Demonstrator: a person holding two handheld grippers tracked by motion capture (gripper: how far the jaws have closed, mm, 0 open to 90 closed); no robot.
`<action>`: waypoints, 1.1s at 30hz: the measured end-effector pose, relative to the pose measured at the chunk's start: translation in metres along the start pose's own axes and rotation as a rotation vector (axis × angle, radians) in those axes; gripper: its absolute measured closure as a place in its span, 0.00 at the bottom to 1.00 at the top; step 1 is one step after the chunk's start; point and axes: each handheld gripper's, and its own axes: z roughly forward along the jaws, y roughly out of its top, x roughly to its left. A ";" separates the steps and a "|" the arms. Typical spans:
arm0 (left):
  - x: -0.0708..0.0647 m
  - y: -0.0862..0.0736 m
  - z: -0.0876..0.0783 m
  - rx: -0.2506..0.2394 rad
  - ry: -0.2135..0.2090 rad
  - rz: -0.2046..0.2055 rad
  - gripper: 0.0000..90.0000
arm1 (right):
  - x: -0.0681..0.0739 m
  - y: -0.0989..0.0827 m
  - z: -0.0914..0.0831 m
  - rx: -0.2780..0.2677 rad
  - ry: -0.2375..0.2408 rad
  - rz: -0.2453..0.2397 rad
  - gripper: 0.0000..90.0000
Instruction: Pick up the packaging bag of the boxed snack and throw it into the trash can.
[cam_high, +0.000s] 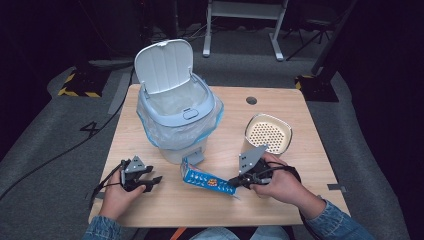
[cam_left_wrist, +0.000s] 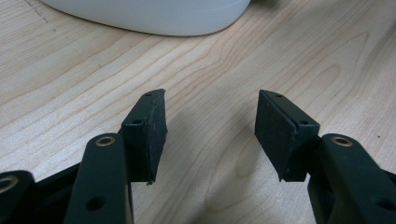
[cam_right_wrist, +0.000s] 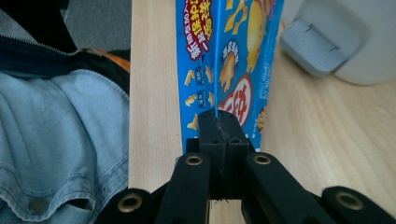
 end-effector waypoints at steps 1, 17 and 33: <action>0.000 0.000 0.000 0.000 0.000 0.000 0.49 | 0.000 0.000 -0.004 -0.010 -0.003 0.003 1.00; -0.001 0.000 0.000 0.002 0.007 0.008 0.49 | -0.001 0.013 -0.060 -0.183 -0.031 0.044 1.00; 0.001 0.002 0.001 0.001 0.002 0.010 0.49 | -0.010 0.052 -0.116 -0.242 -0.124 0.070 1.00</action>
